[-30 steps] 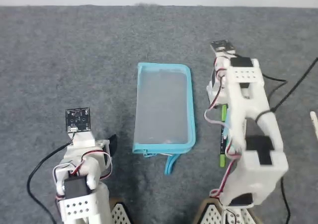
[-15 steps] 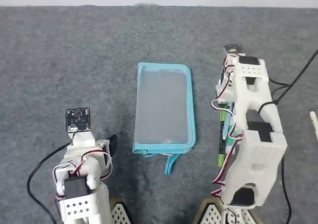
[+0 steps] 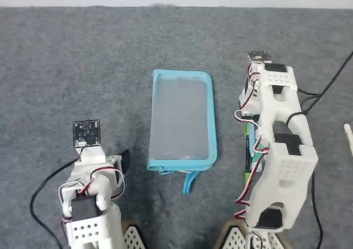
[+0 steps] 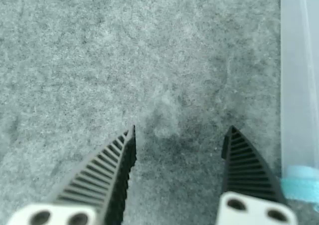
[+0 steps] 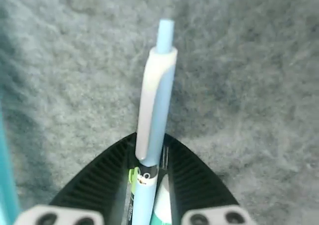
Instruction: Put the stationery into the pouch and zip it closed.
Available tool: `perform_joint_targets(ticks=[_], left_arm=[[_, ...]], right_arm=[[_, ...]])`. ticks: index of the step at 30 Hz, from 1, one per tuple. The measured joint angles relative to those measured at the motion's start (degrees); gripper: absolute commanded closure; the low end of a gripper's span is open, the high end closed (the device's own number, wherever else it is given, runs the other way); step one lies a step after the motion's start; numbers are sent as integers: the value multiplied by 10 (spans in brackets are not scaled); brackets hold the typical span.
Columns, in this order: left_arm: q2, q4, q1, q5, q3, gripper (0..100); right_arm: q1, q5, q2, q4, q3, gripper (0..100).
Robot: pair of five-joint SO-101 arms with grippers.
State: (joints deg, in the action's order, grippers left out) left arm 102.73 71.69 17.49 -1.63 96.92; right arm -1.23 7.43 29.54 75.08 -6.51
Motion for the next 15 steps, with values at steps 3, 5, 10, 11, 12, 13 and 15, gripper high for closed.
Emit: perform_joint_targets(ticks=[3, 5, 10, 11, 12, 13, 15], left_arm=[[0, 0, 0, 0, 0, 735], [0, 0, 0, 0, 0, 735], [0, 0, 0, 0, 0, 735], [0, 0, 0, 0, 0, 735], [0, 0, 0, 0, 0, 735], [0, 0, 0, 0, 0, 735], [0, 0, 0, 0, 0, 735]], right_arm=[[-9, 0, -18, 19, -5, 991], [-14, 0, -45, 35, -5, 991], [-17, 0, -90, 58, -5, 970], [-16, 0, -90, 59, -5, 954], [-16, 0, -90, 60, -5, 935], [-16, 0, -89, 61, -5, 923], [-17, 0, -78, 59, -6, 910]])
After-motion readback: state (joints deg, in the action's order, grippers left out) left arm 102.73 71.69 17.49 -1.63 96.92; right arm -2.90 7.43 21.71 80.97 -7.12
